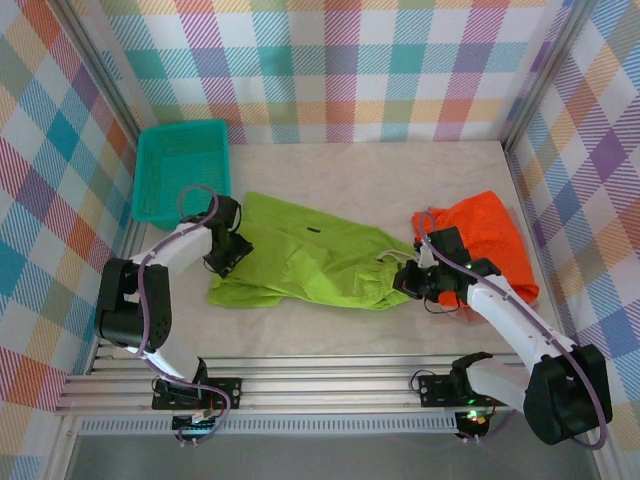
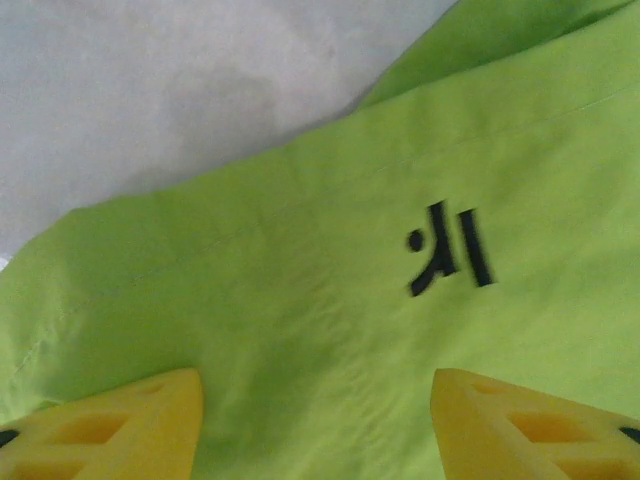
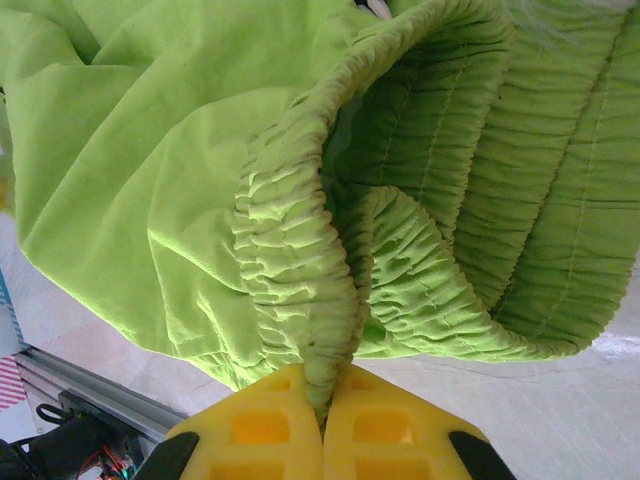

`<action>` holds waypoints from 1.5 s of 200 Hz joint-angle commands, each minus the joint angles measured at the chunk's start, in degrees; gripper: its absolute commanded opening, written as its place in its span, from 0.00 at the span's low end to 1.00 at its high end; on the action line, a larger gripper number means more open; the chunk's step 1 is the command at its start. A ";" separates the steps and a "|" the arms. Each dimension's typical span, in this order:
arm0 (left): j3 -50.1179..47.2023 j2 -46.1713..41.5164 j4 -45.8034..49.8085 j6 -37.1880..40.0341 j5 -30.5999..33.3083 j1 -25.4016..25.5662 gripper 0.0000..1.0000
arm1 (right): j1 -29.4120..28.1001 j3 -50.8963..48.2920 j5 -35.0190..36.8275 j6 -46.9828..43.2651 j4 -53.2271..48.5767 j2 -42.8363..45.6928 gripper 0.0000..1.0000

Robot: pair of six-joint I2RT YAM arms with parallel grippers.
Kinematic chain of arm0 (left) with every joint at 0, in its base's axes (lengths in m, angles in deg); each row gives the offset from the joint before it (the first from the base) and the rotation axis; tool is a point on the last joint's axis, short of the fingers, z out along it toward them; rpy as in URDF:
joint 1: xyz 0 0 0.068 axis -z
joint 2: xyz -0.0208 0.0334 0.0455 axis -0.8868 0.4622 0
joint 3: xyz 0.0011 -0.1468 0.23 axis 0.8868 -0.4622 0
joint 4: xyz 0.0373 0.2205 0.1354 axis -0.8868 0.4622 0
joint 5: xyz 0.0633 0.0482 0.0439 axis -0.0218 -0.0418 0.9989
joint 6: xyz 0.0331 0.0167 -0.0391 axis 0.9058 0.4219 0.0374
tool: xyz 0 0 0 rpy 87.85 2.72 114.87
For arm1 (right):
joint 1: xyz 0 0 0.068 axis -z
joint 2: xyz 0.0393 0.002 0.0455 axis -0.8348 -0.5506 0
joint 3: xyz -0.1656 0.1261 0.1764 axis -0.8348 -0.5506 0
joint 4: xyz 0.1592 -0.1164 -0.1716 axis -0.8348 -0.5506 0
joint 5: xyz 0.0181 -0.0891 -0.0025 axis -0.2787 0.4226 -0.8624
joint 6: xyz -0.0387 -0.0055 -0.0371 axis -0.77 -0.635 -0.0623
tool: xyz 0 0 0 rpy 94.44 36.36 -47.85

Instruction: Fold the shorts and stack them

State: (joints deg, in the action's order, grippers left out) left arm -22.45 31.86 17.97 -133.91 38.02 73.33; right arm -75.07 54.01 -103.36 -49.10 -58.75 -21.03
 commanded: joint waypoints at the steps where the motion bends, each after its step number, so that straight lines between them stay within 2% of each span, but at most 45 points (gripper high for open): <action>1: -4.15 -2.10 -2.25 -0.50 0.53 0.66 0.57 | -0.41 -0.54 -0.27 0.03 0.72 -0.58 0.00; 53: -4.22 -2.64 -3.44 0.92 0.67 0.66 0.52 | -0.42 -0.12 -0.53 0.13 0.73 -1.31 0.00; 125: -2.26 1.69 -1.81 2.14 0.28 0.66 0.22 | -0.45 -0.68 -0.49 0.21 0.65 -1.17 0.00; 192: -2.81 3.30 -1.76 2.09 1.46 0.66 0.23 | -0.35 -0.95 -0.45 -0.05 0.46 -0.94 0.00; 216: -2.89 3.21 -2.16 1.96 1.23 0.66 0.08 | -0.42 -1.04 -0.56 -0.06 0.63 -0.85 0.00; 228: -2.38 2.39 -2.03 2.34 0.93 0.66 0.00 | -0.41 -0.96 -0.53 -0.13 0.46 -0.83 0.00; 248: -0.96 -0.72 -1.45 3.22 1.00 0.66 0.00 | -0.42 -0.87 -0.21 -0.14 0.39 -0.54 0.00; 300: 2.88 -15.76 4.78 3.53 7.44 -0.15 0.00 | -0.41 -0.15 2.39 0.03 -0.44 2.50 0.00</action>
State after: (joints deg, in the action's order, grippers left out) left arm -22.40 23.93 18.61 -131.13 41.15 73.33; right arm -75.07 53.68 -102.57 -49.10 -58.62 -20.88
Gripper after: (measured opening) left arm 0.049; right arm 0.067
